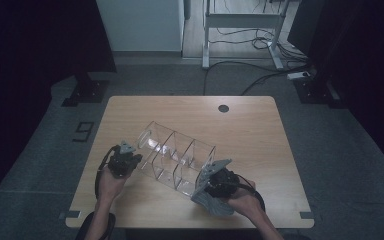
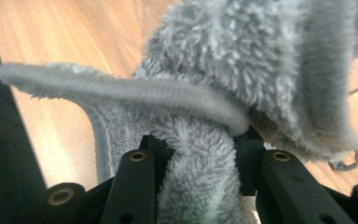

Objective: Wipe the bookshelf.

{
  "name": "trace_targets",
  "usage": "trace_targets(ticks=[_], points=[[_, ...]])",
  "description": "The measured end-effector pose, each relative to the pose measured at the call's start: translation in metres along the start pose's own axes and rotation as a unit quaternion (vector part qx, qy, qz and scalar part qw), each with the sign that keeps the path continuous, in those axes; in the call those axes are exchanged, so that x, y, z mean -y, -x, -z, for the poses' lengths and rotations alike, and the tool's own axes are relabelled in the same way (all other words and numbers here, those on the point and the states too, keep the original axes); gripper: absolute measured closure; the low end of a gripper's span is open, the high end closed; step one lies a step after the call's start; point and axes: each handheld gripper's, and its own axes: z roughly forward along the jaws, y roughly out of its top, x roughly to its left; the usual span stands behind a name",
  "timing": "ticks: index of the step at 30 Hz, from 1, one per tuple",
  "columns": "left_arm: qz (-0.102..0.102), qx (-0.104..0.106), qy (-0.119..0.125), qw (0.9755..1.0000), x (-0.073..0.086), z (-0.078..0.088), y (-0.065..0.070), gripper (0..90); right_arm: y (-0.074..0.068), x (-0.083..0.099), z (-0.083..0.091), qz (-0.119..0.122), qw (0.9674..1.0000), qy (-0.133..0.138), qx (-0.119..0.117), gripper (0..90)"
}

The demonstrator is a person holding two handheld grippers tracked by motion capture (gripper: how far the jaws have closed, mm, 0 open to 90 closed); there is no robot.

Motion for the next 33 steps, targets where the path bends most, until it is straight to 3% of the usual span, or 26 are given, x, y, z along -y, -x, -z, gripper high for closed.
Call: trace_targets(ticks=[18,33], points=[[-0.002,0.001,0.000,1.0000,0.000,0.000,0.000,86.6,0.037,-0.001,-0.002,-0.041,0.9986,0.014,0.030,66.9],[-0.002,0.000,0.000,1.0000,0.000,-0.001,0.002,86.2,0.066,-0.001,-0.005,-0.083,0.9949,0.027,0.050,66.9]])
